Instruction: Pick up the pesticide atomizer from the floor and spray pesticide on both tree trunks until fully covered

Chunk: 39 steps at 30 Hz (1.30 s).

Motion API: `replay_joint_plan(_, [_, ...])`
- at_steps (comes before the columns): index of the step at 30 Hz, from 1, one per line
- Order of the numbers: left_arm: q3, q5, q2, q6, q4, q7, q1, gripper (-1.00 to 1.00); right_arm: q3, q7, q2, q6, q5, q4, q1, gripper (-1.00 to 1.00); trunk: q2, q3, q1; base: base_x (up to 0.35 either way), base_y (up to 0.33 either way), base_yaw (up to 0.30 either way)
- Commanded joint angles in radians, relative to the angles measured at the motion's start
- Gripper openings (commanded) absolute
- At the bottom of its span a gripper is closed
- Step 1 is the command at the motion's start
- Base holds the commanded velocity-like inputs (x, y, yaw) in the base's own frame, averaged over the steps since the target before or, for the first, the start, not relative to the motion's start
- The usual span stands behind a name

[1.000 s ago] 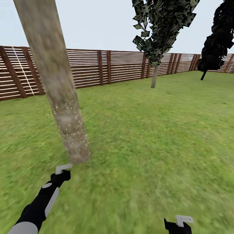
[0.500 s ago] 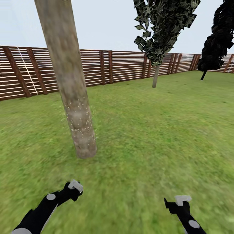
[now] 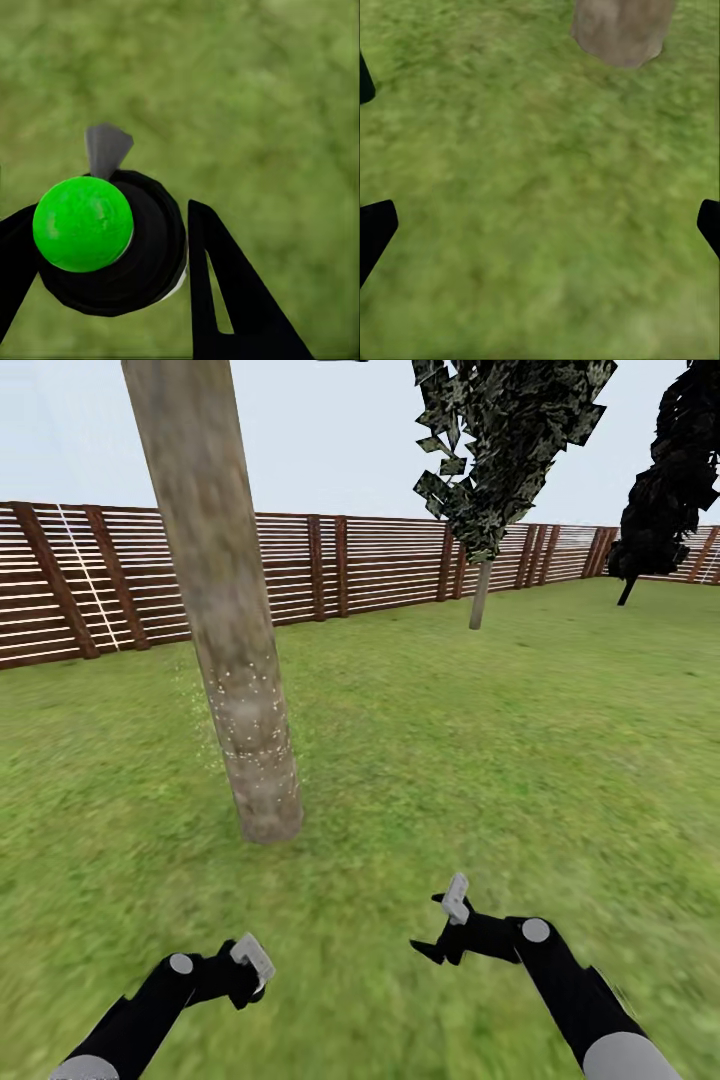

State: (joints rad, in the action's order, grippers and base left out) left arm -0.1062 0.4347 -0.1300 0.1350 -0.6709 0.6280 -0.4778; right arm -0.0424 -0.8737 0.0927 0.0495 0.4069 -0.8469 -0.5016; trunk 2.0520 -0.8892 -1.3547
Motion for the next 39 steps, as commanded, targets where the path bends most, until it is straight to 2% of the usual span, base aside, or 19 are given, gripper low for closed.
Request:
replay_joint_plan(1, [0.0, 0.008, 0.001, 0.005, -0.001, 0.0, -0.001, -1.0, -0.003, -0.001, -0.001, 0.0, 0.0, 0.002, 0.0, 1.0, 0.0, 0.0, 0.0, 0.0, 0.0, 0.0])
replay_joint_plan(3, [-0.001, 0.016, 0.004, 0.01, -0.001, 0.001, -0.001, -1.0, -0.015, -0.02, -0.002, 0.001, 0.0, 0.007, 0.0, 1.0, 0.0, 0.0, 0.0, 0.0, 0.0, 0.0])
replay_joint_plan(5, [-0.005, 0.035, 0.003, 0.012, -0.001, 0.004, 0.002, -1.0, -0.073, -0.051, -0.002, 0.001, 0.001, 0.008, 0.0, 1.0, 0.0, 0.0, 0.0, 0.0, 0.0, 0.0])
replay_joint_plan(6, [-0.011, 0.055, 0.003, 0.012, -0.001, 0.017, 0.002, -1.0, -0.095, -0.056, -0.002, 0.001, 0.0, 0.009, 0.0, -1.0, 0.0, 0.0, 0.0, 0.0, 0.0, 0.0])
replay_joint_plan(7, [-0.015, 0.065, 0.005, 0.014, -0.001, 0.024, 0.001, -1.0, -0.104, -0.058, -0.002, 0.001, 0.0, 0.009, 0.0, -1.0, 0.0, 0.0, 0.0, 0.0, 0.0, 0.0])
replay_joint_plan(8, [-0.041, 0.077, 0.019, 0.049, -0.003, 0.027, 0.001, -1.0, -0.107, -0.059, -0.002, 0.0, 0.0, 0.009, 0.0, -1.0, 0.0, 0.0, 0.0, 0.0, 0.0, 0.0])
replay_joint_plan(9, [-0.091, 0.088, 0.026, 0.074, -0.005, 0.028, 0.0, -1.0, -0.108, -0.065, -0.002, 0.0, 0.0, 0.008, 0.0, -1.0, 0.0, 0.0, 0.0, 0.0, 0.0, 0.0])
replay_joint_plan(10, [-0.123, 0.095, 0.046, 0.082, -0.006, 0.028, -0.005, -1.0, -0.109, -0.071, -0.005, -0.001, 0.0, 0.008, 0.0, -1.0, 0.0, 0.0, 0.0, 0.0, 0.0, 0.0])
replay_joint_plan(11, [-0.129, 0.095, 0.057, 0.083, -0.01, 0.029, -0.013, -1.0, -0.109, -0.072, -0.02, -0.002, 0.002, 0.001, 0.0, -1.0, 0.0, 0.0, 0.0, 0.0, 0.0, 0.0])
replay_joint_plan(13, [-0.134, 0.109, 0.073, 0.083, -0.011, 0.032, -0.017, -1.0, -0.114, -0.073, -0.044, -0.003, 0.008, -0.002, -0.001, -1.0, 0.0, 0.0, 0.0, 0.0, 0.0, 0.0])
replay_joint_plan(16, [-0.134, 0.144, 0.077, 0.081, -0.01, 0.034, -0.018, -1.0, -0.117, -0.073, -0.048, -0.002, 0.01, -0.003, -0.002, -1.0, 0.0, 0.0, 0.0, 0.0, 0.0, 0.0])
replay_joint_plan(18, [-0.134, 0.147, 0.078, 0.075, -0.009, 0.035, -0.018, -1.0, -0.118, -0.073, -0.048, -0.002, 0.009, -0.002, -0.002, -1.0, 0.0, 0.0, 0.0, 0.0, 0.0, 0.0])
replay_joint_plan(20, [-0.133, 0.148, 0.078, 0.068, -0.008, 0.067, -0.018, -1.0, -0.119, -0.074, -0.05, -0.002, 0.009, -0.003, -0.002, -1.0, 0.0, 0.0, 0.0, 0.0, 0.0, 0.0])
replay_joint_plan(23, [-0.134, 0.148, 0.091, 0.066, -0.007, 0.071, -0.018, -1.0, -0.189, -0.079, -0.053, -0.002, 0.007, -0.003, -0.002, -1.0, 0.0, 0.0, 0.0, 0.0, 0.0, 0.0])
replay_joint_plan(25, [-0.133, 0.148, 0.098, 0.046, -0.005, 0.071, -0.016, -1.0, -0.205, -0.08, -0.055, -0.002, 0.006, -0.001, -0.002, -1.0, 0.0, 0.0, 0.0, 0.0, 0.0, 0.0])
replay_joint_plan(28, [-0.134, 0.149, 0.112, 0.008, 0.002, 0.071, -0.016, -1.0, -0.209, -0.08, -0.059, -0.002, 0.006, -0.001, -0.002, -1.0, 0.0, 0.0, 0.0, 0.0, 0.0, 0.0])
replay_joint_plan(32, [-0.134, 0.15, 0.127, 0.002, 0.004, 0.071, -0.016, -1.0, -0.209, -0.08, -0.101, -0.003, 0.006, -0.001, -0.002, -1.0, 0.0, 0.0, 0.0, 0.0, 0.0, 0.0])
replay_joint_plan(35, [-0.135, 0.149, 0.128, -0.001, 0.004, 0.072, -0.015, -1.0, -0.209, -0.08, -0.105, -0.003, 0.006, 0.0, -0.002, -1.0, 0.0, 0.0, 0.0, 0.0, 0.0, 0.0])
replay_joint_plan(39, [-0.132, 0.146, 0.128, -0.109, 0.02, 0.093, -0.011, -1.0, -0.209, -0.08, -0.105, -0.002, 0.006, 0.003, -0.002, -1.0, 0.0, 0.0, 0.0, 0.0, 0.0, 0.0])
